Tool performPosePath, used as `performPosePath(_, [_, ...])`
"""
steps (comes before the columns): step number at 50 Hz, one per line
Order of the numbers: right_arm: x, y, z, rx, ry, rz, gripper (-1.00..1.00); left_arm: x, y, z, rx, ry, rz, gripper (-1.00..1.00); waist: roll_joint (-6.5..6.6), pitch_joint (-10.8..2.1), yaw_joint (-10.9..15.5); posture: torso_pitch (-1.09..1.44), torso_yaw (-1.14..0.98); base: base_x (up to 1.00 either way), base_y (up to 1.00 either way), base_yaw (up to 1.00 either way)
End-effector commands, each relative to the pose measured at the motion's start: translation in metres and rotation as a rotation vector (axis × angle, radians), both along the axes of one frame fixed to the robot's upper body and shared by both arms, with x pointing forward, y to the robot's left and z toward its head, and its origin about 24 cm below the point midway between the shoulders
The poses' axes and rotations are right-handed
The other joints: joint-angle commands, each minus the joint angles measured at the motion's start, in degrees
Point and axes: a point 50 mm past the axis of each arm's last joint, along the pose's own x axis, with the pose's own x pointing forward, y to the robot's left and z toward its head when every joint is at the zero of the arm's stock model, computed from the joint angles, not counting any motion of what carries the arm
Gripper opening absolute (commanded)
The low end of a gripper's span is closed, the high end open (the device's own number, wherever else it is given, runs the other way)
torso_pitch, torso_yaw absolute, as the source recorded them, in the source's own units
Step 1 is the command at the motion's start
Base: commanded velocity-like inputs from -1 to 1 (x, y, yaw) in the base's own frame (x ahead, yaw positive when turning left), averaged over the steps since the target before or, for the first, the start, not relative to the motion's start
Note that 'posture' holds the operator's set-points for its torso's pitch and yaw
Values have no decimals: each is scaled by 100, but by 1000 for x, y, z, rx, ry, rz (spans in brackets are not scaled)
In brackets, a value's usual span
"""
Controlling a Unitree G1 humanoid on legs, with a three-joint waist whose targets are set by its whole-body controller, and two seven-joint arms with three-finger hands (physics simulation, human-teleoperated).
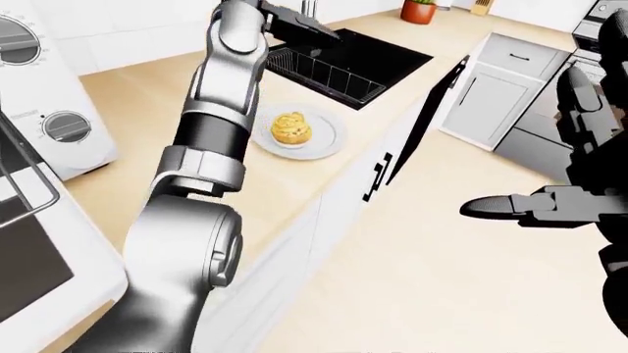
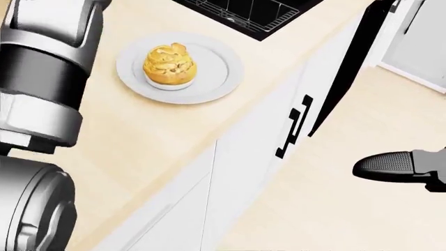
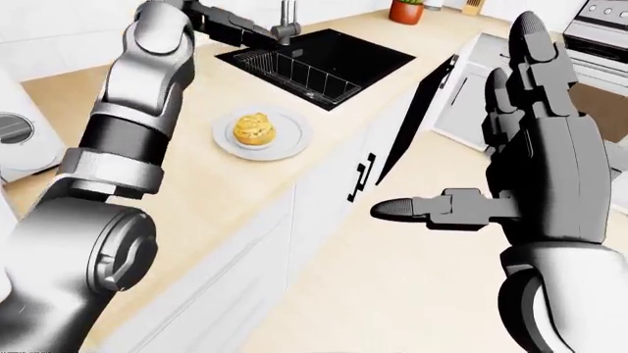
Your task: Pick the scone from the rack and place it on the plate on the counter.
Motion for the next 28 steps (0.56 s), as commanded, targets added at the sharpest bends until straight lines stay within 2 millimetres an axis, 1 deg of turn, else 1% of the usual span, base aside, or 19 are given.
performPosePath(1, [-2, -2, 8, -6, -64, -25, 100, -12, -1, 28, 0, -84, -27, 100, 8, -128, 0, 0, -99, 0, 0, 0])
performPosePath(5, [-1, -1, 7, -3, -65, -22, 100, -21, 3, 34, -11, -89, -55, 100, 32, -120, -17, 0, -99, 0, 0, 0])
performPosePath(8, [2, 0, 7, -4, -64, -18, 100, -32, 9, 42, -31, -94, -77, 100, 52, -110, -30, 0, -99, 0, 0, 0])
performPosePath(13, [6, 3, 8, -7, -66, -11, 100, -46, 16, 49, -38, -103, -87, 100, 75, -86, -66, 0, -99, 0, 0, 0])
performPosePath(18, [9, 4, 8, -8, -64, -3, 100, -56, 22, 52, -33, -109, -84, 100, 94, -78, -84, 0, -99, 0, 0, 0])
performPosePath(21, [11, 5, 8, -9, -64, 1, 100, -66, 24, 56, -49, -118, -92, 100, 105, -78, -94, 0, -99, 0, 0, 0])
performPosePath(26, [12, 5, 7, -7, -64, 4, 100, -85, 26, 52, -36, -120, -96, 100, 129, -56, -114, 0, -99, 0, 0, 0])
performPosePath(28, [13, 6, 7, -7, -63, 6, 100, -90, 27, 52, -33, -125, -92, 100, 135, -50, -122, 0, -99, 0, 0, 0])
